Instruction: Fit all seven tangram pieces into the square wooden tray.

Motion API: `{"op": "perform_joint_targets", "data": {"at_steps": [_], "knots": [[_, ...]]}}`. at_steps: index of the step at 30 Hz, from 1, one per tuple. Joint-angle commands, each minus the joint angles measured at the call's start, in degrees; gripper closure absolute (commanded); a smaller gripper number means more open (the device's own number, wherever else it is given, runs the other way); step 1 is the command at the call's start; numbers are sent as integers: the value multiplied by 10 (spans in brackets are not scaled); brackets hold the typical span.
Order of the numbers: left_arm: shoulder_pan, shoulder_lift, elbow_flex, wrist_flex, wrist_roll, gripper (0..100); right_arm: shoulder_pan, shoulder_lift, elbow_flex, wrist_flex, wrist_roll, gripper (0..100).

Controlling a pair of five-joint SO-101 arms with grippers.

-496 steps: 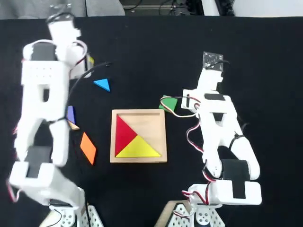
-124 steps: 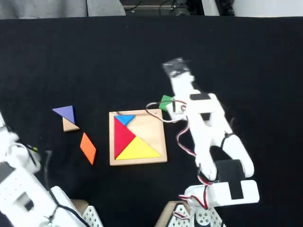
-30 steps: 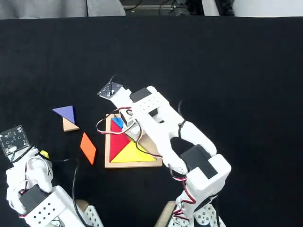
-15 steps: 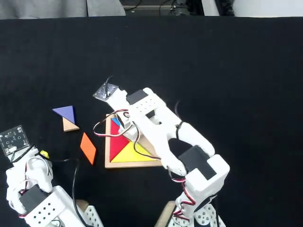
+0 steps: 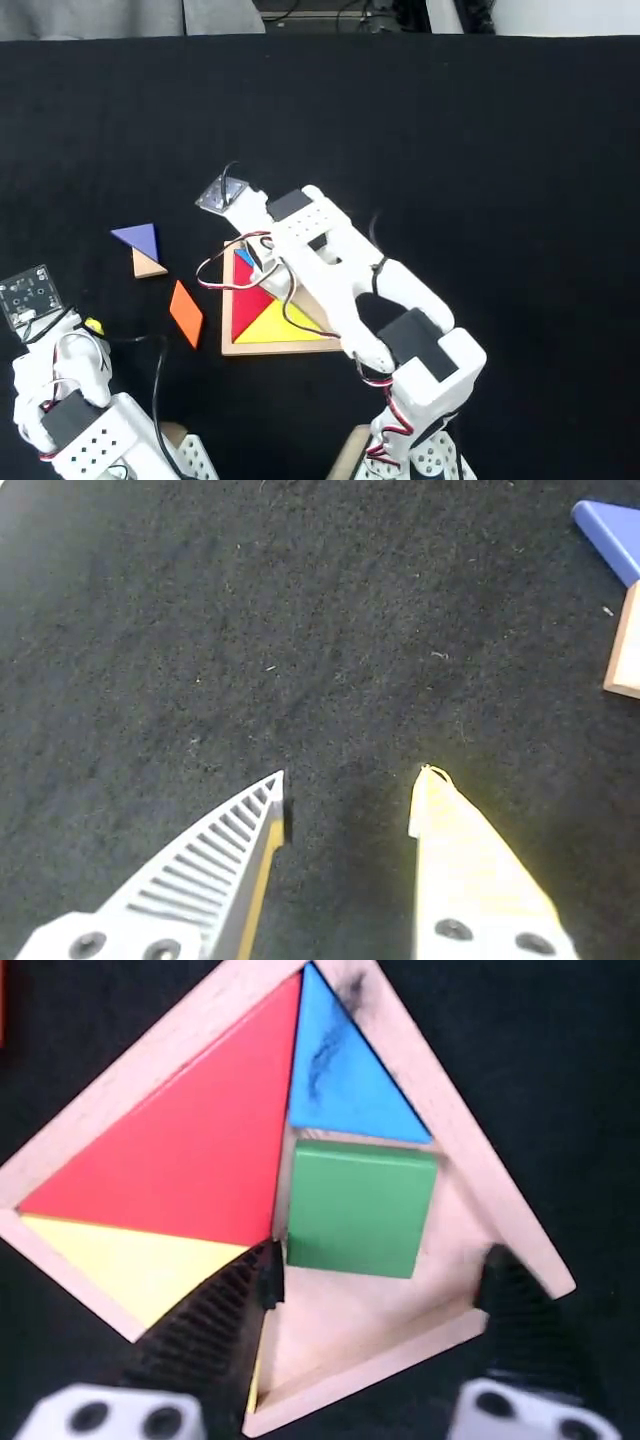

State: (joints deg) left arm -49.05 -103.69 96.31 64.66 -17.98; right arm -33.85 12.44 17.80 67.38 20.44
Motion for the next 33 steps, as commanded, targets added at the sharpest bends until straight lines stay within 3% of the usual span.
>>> {"op": "perform_joint_targets", "data": {"at_steps": [1,4,8,12,17,33], "knots": [[4,-7,11,4,-6,791,-9,-68,-36,6,4,670],[3,-7,11,4,-6,791,13,-94,-36,33,7,684],[3,-7,11,4,-6,791,70,-110,-22,52,5,844],[3,-7,11,4,-6,791,91,-110,40,1,9,990],[3,-7,11,4,-6,791,71,-110,86,-57,9,962],[3,-7,11,4,-6,791,62,2,28,-64,9,962]]}}
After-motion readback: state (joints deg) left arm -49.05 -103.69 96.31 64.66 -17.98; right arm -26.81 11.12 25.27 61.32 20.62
